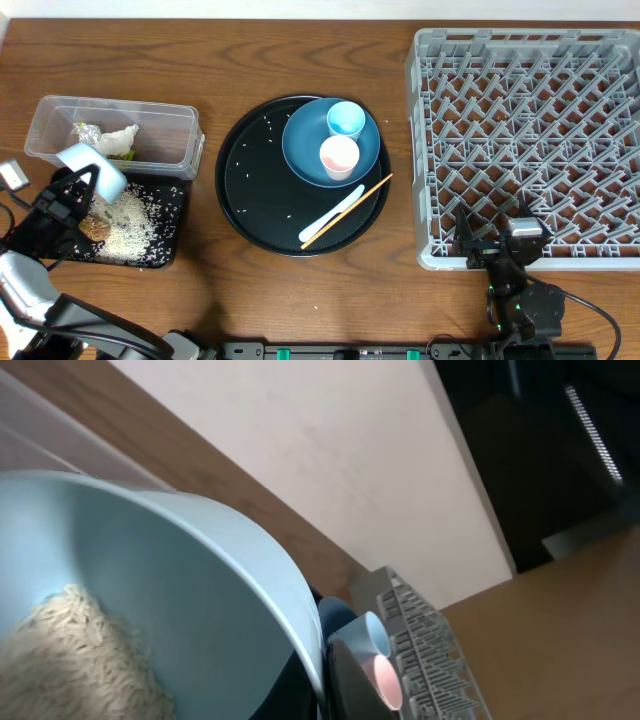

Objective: Sort waste into correct bins and load items into the dishwasher rack
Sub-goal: 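Tilt the bowl with the left gripper to pour rice onto the black tray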

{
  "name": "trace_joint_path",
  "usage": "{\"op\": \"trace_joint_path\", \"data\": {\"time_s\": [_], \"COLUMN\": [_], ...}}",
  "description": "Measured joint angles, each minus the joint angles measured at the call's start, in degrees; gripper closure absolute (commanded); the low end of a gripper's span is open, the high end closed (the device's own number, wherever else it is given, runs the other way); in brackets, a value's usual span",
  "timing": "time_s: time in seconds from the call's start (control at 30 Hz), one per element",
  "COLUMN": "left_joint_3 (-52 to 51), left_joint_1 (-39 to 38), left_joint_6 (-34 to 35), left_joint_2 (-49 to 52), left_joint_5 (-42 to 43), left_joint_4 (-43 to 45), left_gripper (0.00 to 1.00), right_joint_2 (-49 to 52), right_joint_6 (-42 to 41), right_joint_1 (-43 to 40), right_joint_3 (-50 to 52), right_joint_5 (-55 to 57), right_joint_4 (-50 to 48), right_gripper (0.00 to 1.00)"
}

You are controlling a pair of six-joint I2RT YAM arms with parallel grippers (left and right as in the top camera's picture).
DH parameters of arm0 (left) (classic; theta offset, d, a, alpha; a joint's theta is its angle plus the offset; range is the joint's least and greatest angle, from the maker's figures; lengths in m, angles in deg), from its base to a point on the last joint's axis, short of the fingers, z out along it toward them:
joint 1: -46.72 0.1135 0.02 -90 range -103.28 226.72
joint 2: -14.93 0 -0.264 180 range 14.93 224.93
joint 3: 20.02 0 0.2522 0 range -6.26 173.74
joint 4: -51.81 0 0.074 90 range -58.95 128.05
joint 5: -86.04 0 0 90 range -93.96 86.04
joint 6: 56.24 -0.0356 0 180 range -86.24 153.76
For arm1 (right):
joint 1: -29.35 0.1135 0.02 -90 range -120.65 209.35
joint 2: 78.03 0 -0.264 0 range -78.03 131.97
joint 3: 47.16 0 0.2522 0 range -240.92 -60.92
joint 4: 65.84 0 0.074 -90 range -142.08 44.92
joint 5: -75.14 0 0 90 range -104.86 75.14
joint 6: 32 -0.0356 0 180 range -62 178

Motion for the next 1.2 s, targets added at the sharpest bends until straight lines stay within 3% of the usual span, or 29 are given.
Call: {"op": "trace_joint_path", "data": {"time_s": [0.4,0.67,1.2], "left_joint_3": [0.0,0.0,-0.1], "left_joint_1": [0.3,4.9,5.6], "left_joint_6": [-1.5,-1.5,-1.1], "left_joint_2": [4.4,11.1,11.5], "left_joint_5": [1.4,1.5,1.6], "left_joint_4": [-0.2,-3.2,-6.9], "left_gripper": [0.94,0.94,0.93], "right_joint_2": [0.0,0.0,0.0], "right_joint_6": [0.0,0.0,0.0], "right_joint_1": [0.0,0.0,0.0], "right_joint_3": [0.0,0.0,0.0], "right_joint_5": [0.0,0.0,0.0], "right_joint_4": [0.0,0.0,0.0], "right_gripper": [0.01,0.01,0.01]}}
